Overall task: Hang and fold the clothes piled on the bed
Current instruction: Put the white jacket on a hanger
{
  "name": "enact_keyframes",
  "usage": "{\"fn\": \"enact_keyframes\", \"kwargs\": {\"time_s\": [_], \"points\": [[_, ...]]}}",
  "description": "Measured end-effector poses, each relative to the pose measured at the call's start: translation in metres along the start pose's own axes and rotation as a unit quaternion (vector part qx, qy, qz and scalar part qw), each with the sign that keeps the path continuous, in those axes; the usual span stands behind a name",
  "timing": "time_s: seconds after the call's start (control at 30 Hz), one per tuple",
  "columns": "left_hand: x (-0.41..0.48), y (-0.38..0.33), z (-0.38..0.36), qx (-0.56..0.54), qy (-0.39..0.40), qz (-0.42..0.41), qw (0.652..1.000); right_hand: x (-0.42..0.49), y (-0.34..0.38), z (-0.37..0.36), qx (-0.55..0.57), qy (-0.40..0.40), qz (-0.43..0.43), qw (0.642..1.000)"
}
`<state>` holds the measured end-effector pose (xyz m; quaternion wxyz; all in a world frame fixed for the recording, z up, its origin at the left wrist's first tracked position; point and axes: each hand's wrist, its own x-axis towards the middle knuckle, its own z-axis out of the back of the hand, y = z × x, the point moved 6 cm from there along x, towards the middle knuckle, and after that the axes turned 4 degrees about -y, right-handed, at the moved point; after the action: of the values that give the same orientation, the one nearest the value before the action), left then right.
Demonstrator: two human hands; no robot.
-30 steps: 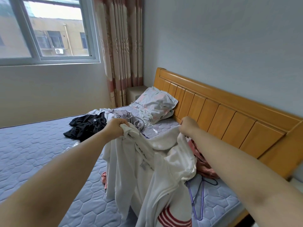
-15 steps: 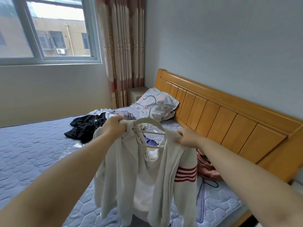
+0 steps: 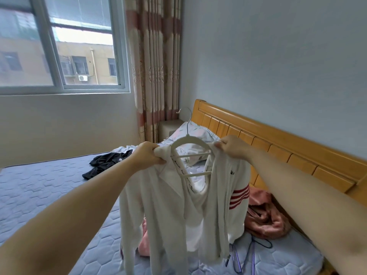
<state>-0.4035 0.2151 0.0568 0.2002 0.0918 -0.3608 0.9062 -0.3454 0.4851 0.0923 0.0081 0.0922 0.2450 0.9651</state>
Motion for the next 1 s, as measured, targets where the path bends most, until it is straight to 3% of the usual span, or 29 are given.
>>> {"fn": "enact_keyframes", "kwargs": {"time_s": [0.13, 0.27, 0.33, 0.43, 0.47, 0.6, 0.7, 0.77, 0.83, 0.9, 1.0], "points": [[0.005, -0.009, 0.004, 0.004, -0.023, -0.013, 1.000, 0.005, 0.017, 0.017, 0.034, -0.089, 0.023, 0.995], [0.008, -0.016, 0.006, -0.005, -0.038, -0.022, 0.999, 0.009, 0.026, 0.047, 0.144, -0.253, 0.003, 0.957], [0.008, -0.020, 0.006, 0.002, -0.040, -0.029, 0.999, 0.011, 0.027, 0.046, 0.166, -0.218, -0.006, 0.962], [0.007, -0.021, 0.004, 0.001, -0.043, -0.042, 0.998, 0.006, 0.024, 0.027, 0.172, -0.024, -0.046, 0.984], [0.006, -0.021, 0.003, 0.000, -0.042, -0.046, 0.998, 0.003, 0.023, 0.028, 0.172, -0.009, -0.055, 0.983], [0.006, -0.013, 0.001, -0.006, -0.053, -0.027, 0.998, 0.005, -0.012, 0.046, 0.061, -0.155, -0.108, 0.980], [0.008, -0.006, 0.004, -0.028, -0.073, 0.003, 0.997, -0.005, -0.034, 0.038, -0.008, -0.207, -0.173, 0.963], [0.009, -0.005, 0.005, -0.053, -0.083, 0.018, 0.995, -0.013, -0.028, 0.031, -0.026, -0.209, -0.173, 0.962], [0.009, -0.007, 0.006, -0.073, -0.089, 0.028, 0.993, -0.012, -0.020, 0.014, 0.126, -0.165, -0.162, 0.965], [0.011, -0.010, 0.005, -0.082, -0.084, 0.024, 0.993, -0.008, -0.009, -0.001, 0.343, -0.097, -0.175, 0.918], [0.014, -0.015, 0.005, -0.065, -0.074, -0.001, 0.995, 0.019, -0.021, 0.005, 0.375, -0.124, -0.187, 0.900]]}}
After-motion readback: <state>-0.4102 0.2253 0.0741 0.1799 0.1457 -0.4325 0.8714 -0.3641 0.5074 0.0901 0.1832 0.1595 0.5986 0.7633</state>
